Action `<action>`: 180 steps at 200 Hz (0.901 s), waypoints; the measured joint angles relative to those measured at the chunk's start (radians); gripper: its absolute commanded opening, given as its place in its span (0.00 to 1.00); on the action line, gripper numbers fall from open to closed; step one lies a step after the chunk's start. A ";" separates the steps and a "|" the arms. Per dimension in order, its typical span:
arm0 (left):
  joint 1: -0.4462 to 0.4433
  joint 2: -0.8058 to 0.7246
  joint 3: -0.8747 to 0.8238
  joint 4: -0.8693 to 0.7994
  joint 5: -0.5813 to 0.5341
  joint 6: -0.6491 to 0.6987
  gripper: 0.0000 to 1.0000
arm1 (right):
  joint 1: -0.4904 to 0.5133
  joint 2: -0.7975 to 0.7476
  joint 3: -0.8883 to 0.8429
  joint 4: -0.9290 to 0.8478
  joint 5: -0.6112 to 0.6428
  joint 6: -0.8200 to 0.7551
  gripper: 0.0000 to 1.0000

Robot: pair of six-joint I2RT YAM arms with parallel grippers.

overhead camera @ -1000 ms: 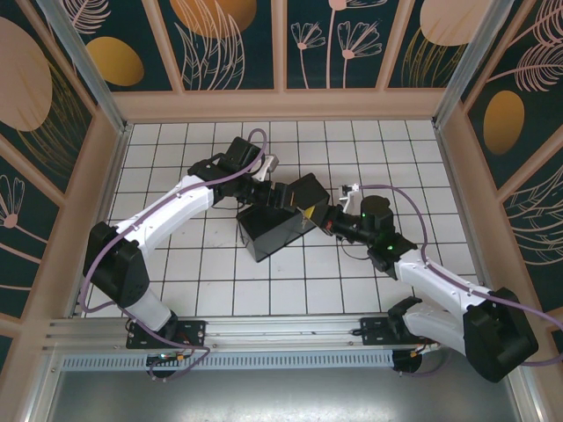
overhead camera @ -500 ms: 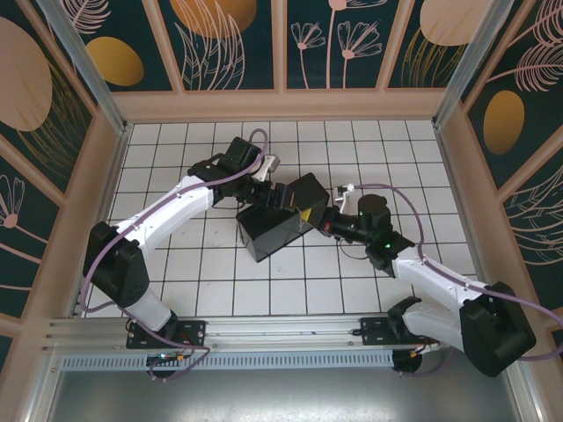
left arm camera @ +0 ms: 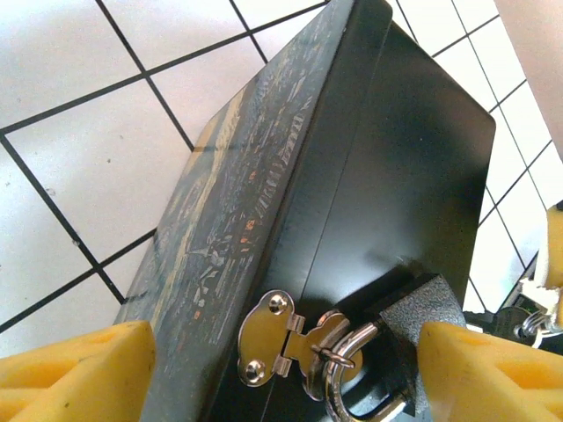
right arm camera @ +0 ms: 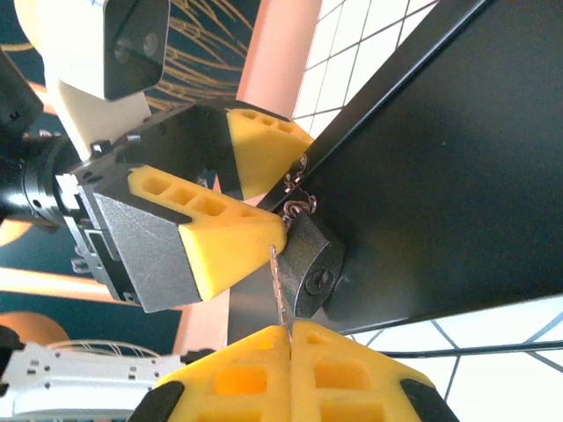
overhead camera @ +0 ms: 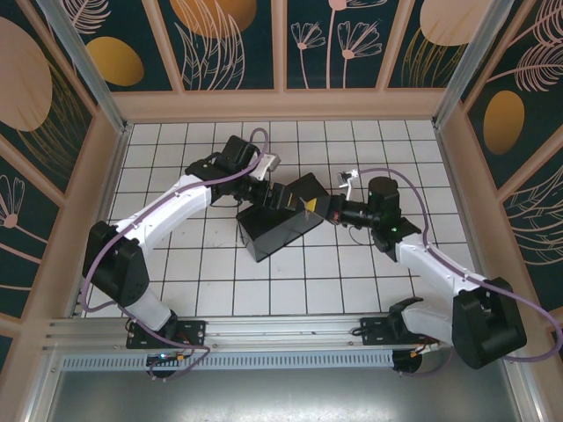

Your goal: Unlock the padlock with the key

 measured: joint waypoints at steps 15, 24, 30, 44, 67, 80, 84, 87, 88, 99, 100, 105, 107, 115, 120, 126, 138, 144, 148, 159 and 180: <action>0.019 0.000 -0.001 -0.005 0.019 0.016 0.78 | -0.012 0.019 0.051 -0.085 -0.033 -0.072 0.00; 0.036 0.000 -0.001 -0.019 0.023 0.032 0.78 | -0.019 0.022 0.071 -0.122 -0.052 -0.105 0.00; 0.044 0.002 -0.001 -0.028 0.022 0.042 0.78 | -0.024 0.022 0.082 -0.148 -0.068 -0.129 0.00; 0.058 0.004 0.007 -0.047 0.029 0.061 0.81 | -0.034 0.022 0.103 -0.210 -0.085 -0.175 0.00; 0.060 0.005 0.024 -0.061 0.028 0.073 0.84 | -0.040 0.023 0.131 -0.311 -0.089 -0.238 0.00; 0.060 0.005 0.026 -0.059 0.029 0.071 0.84 | -0.040 0.023 0.137 -0.350 -0.087 -0.261 0.00; 0.060 0.005 0.026 -0.059 0.029 0.071 0.84 | -0.040 0.023 0.137 -0.360 -0.087 -0.264 0.00; 0.060 0.005 0.026 -0.060 0.029 0.071 0.85 | -0.040 0.023 0.137 -0.365 -0.088 -0.269 0.00; 0.060 0.005 0.026 -0.060 0.029 0.071 0.85 | -0.040 0.023 0.137 -0.367 -0.088 -0.268 0.00; 0.060 0.005 0.026 -0.059 0.028 0.067 0.85 | -0.040 0.023 0.137 -0.378 -0.088 -0.270 0.00; 0.060 0.005 0.026 -0.059 0.028 0.067 0.85 | -0.040 0.023 0.137 -0.378 -0.088 -0.270 0.00; 0.060 0.004 0.026 -0.059 0.028 0.063 0.85 | -0.039 0.024 0.138 -0.383 -0.087 -0.272 0.00; 0.060 0.004 0.026 -0.058 0.028 0.063 0.85 | -0.039 0.025 0.138 -0.385 -0.087 -0.274 0.00; 0.060 0.003 0.026 -0.058 0.024 0.058 0.85 | -0.037 0.029 0.139 -0.393 -0.082 -0.278 0.00; 0.060 0.002 0.026 -0.057 0.022 0.055 0.85 | -0.036 0.032 0.139 -0.397 -0.077 -0.280 0.00; 0.060 0.002 0.026 -0.056 0.020 0.051 0.85 | -0.035 0.035 0.139 -0.402 -0.072 -0.282 0.00; 0.060 -0.003 0.027 -0.056 0.014 0.044 0.86 | -0.032 0.040 0.139 -0.414 -0.064 -0.286 0.00; 0.060 -0.006 0.028 -0.056 0.010 0.043 0.86 | -0.029 0.042 0.139 -0.416 -0.061 -0.288 0.00; 0.060 -0.008 0.029 -0.056 0.008 0.043 0.86 | -0.027 0.042 0.139 -0.417 -0.058 -0.289 0.00; 0.060 -0.013 0.036 -0.056 -0.001 0.040 0.86 | -0.019 0.047 0.140 -0.417 -0.057 -0.292 0.00; 0.060 -0.027 0.045 -0.056 -0.010 0.033 0.86 | -0.011 0.054 0.140 -0.417 -0.057 -0.293 0.00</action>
